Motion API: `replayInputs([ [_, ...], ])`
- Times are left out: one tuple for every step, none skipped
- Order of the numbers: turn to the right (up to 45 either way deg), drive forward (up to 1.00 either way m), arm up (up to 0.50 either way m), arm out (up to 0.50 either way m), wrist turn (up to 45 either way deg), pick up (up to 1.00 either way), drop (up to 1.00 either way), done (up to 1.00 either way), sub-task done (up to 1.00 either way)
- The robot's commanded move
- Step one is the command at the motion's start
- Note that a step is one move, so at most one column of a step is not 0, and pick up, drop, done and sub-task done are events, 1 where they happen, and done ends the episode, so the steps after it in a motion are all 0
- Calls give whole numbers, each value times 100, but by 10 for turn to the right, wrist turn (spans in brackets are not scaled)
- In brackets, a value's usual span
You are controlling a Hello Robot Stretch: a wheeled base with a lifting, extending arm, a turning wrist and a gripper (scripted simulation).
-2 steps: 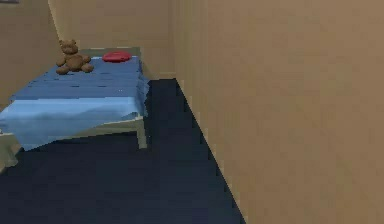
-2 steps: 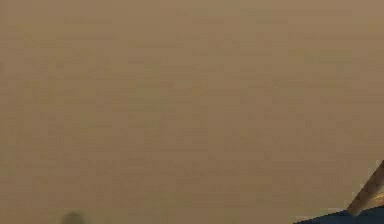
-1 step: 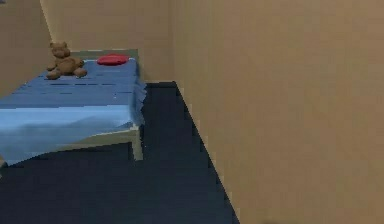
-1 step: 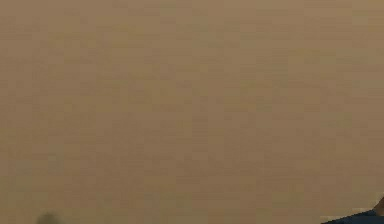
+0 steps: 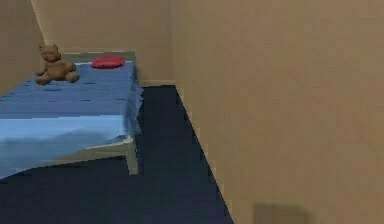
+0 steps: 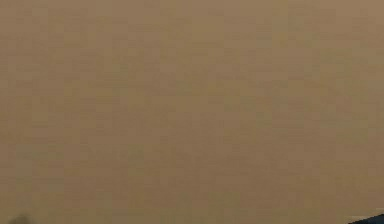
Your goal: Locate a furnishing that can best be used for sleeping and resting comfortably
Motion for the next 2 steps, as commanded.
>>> replayInputs([
  [-30,0,0,0,0,0,0,0,0],
  [0,80,0,0,0,0,0,0,0],
])
